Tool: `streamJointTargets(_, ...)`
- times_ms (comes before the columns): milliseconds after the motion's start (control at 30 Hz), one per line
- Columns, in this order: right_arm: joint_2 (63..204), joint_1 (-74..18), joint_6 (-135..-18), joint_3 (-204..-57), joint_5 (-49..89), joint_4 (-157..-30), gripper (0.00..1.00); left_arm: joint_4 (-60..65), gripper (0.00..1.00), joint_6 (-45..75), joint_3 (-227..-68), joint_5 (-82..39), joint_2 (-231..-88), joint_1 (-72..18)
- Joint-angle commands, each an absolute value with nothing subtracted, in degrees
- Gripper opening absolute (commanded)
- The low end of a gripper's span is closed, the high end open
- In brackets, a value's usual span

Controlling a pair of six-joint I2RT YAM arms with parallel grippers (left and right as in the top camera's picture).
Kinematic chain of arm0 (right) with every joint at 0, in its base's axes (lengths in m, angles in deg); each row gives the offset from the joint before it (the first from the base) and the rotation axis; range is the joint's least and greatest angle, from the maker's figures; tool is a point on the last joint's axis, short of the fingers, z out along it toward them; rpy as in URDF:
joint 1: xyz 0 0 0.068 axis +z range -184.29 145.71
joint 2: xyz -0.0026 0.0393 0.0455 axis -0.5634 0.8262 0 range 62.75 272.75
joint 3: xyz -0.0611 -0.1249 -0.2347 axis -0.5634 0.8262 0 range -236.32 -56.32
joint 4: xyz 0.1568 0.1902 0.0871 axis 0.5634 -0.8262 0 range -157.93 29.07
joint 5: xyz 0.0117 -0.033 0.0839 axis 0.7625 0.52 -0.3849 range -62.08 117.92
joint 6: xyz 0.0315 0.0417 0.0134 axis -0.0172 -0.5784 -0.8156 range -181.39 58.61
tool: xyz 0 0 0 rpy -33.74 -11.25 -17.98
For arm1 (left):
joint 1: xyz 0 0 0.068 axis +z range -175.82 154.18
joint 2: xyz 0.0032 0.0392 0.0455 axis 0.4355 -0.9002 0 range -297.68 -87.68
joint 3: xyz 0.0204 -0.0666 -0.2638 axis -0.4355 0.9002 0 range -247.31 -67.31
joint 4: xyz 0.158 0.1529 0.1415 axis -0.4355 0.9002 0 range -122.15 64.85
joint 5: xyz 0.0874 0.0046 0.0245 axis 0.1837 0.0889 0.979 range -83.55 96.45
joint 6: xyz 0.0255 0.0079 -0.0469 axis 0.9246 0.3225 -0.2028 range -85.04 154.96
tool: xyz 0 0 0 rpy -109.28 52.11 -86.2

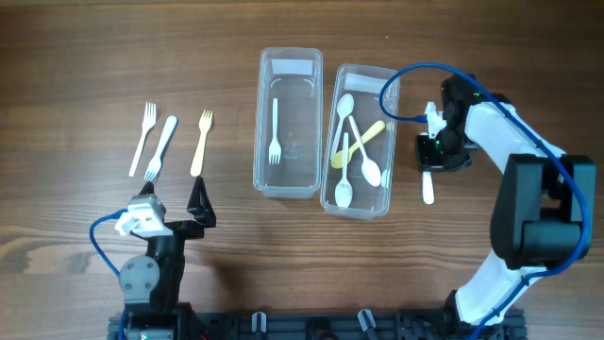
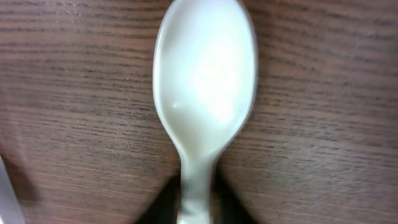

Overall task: Pack container
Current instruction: 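Move the right gripper to the last white spoon and grasp it, then carry the white spoon into the right container and release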

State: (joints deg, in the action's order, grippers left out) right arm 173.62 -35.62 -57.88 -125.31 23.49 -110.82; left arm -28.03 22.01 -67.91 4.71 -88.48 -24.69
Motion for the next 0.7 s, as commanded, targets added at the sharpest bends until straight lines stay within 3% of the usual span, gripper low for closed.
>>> streamJointTargets(0, 173.95, -35.48, -58.62, -125.88, 22.53, -111.35, 0.04, -27.79, 1.00, 22.51, -67.63, 4.82, -88.06, -24.76)
streamJointTargets(200, 173.84, -35.48, -58.62, -134.47, 22.51, -116.35, 0.04, -27.79, 1.00, 22.51, -67.63, 4.82, -88.06, -24.76)
streamJointTargets(367, 173.73, -35.42, -58.58, -150.47, 21.55, -126.97, 0.04, -27.79, 1.00, 22.51, -67.63, 4.82, -88.06, -24.76)
streamJointTargets(667, 173.47, -33.17, -64.18, -169.85, 9.61, -137.86, 0.04, -27.79, 1.00, 22.51, -67.63, 4.82, -88.06, -24.76)
